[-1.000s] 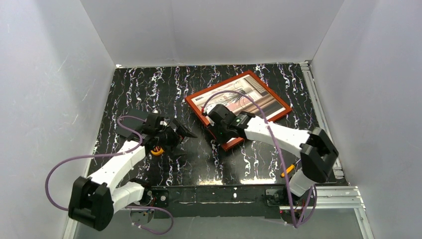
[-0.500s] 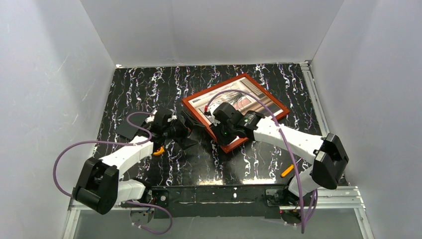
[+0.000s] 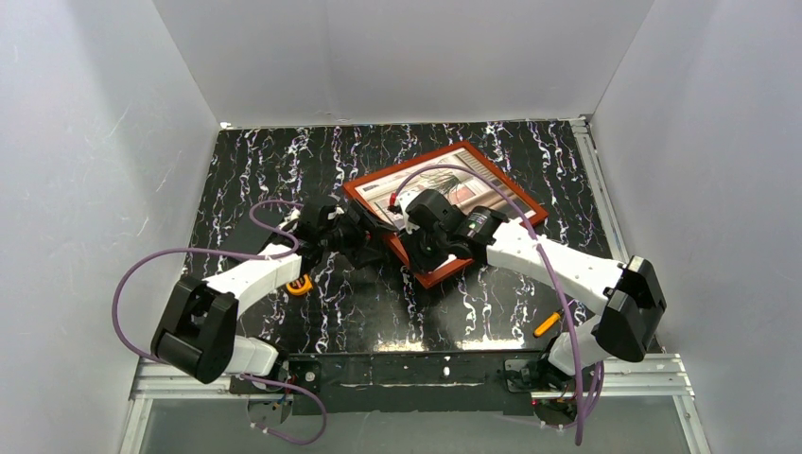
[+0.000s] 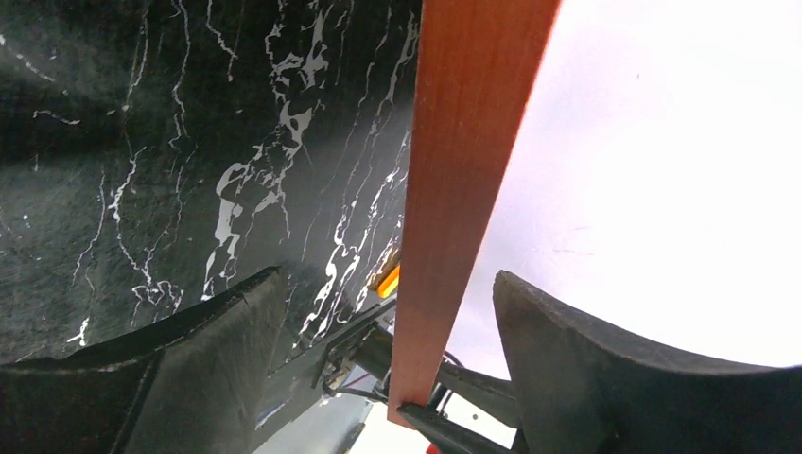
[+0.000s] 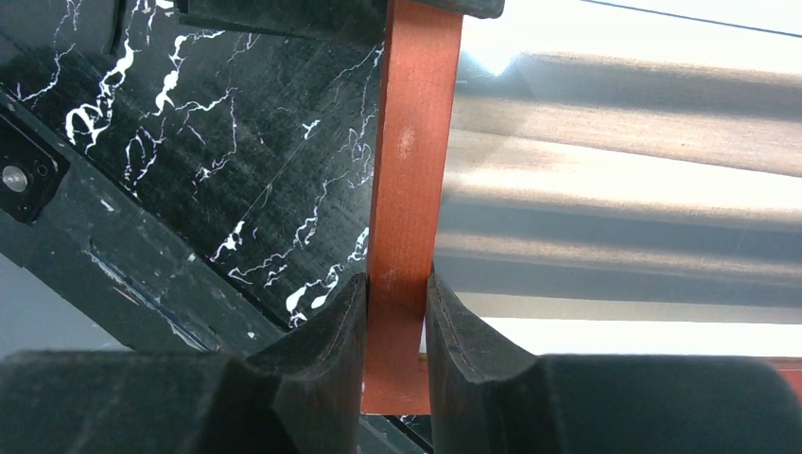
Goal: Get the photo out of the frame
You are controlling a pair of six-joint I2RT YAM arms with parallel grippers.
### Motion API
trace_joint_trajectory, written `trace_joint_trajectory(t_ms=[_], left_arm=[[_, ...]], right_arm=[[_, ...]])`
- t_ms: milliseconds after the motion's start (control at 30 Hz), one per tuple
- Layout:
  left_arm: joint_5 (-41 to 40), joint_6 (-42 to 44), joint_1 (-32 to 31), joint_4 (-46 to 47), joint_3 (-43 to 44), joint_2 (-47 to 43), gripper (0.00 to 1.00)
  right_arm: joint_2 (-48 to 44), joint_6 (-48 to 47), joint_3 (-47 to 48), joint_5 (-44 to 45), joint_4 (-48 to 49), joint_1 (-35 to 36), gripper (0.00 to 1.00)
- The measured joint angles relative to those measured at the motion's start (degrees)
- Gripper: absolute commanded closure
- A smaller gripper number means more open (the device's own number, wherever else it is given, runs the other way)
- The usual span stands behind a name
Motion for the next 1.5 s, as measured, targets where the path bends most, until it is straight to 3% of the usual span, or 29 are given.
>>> trace_joint_trajectory(t_ms=[200,300,400,433,467,633,700,933,1167,1333,1500], left_arm=[[-1.16,-0.48,-0.09,0.09,0.66,-0.15,0.57],[-1.64,-0.90,-0.09,-0.44,0.90,-0.96,0.85],[-1.73,-0.83,-0.13,-2.71,2.25,-1.81,0.89],[-1.75,-0.28,-0.15,-3.61,2.93,-2.05,0.94],[-2.01,0.17,-0.15,-5.07,3.65,-2.36,1.00],[-3.13,2.56,-0.26,-15.32,7.85,-4.63,1.00],[-3.78,3.45,-0.09,-21.46,10.29,-5.92,1.00],[-5.35,8.07,2.27,-46.75,23.71,-9.42,1.00],[-7.56,8.68,3.87,-65.72,32.70,-12.76,1.00],[-9.07,7.48,4.13,-73.05,37.66,-12.70,1.00],[-9.51,5.46,4.13,-77.75,42.10,-11.56,1.00]], right_arm=[[0.00,0.63,1.31,-0.44,-0.90,0.00,0.99],[0.00,1.25,1.51,-1.29,-0.92,0.04,0.99],[0.00,1.57,1.53,-1.88,-1.07,0.20,0.99],[0.00,1.68,1.53,-2.14,-1.03,0.20,0.99],[0.00,1.70,1.77,-2.25,-1.16,0.22,0.90],[-0.92,1.38,3.02,-2.89,-2.34,0.68,0.32],[-3.04,0.07,3.04,-1.29,-2.78,1.66,0.21],[-15.80,-7.78,1.57,8.79,-4.44,8.57,0.16],[-29.68,-17.53,-10.69,17.70,2.54,19.30,0.19],[-32.52,-23.08,-14.82,21.77,9.77,25.66,0.20],[-29.09,-29.09,-16.52,29.20,18.47,33.31,0.21]])
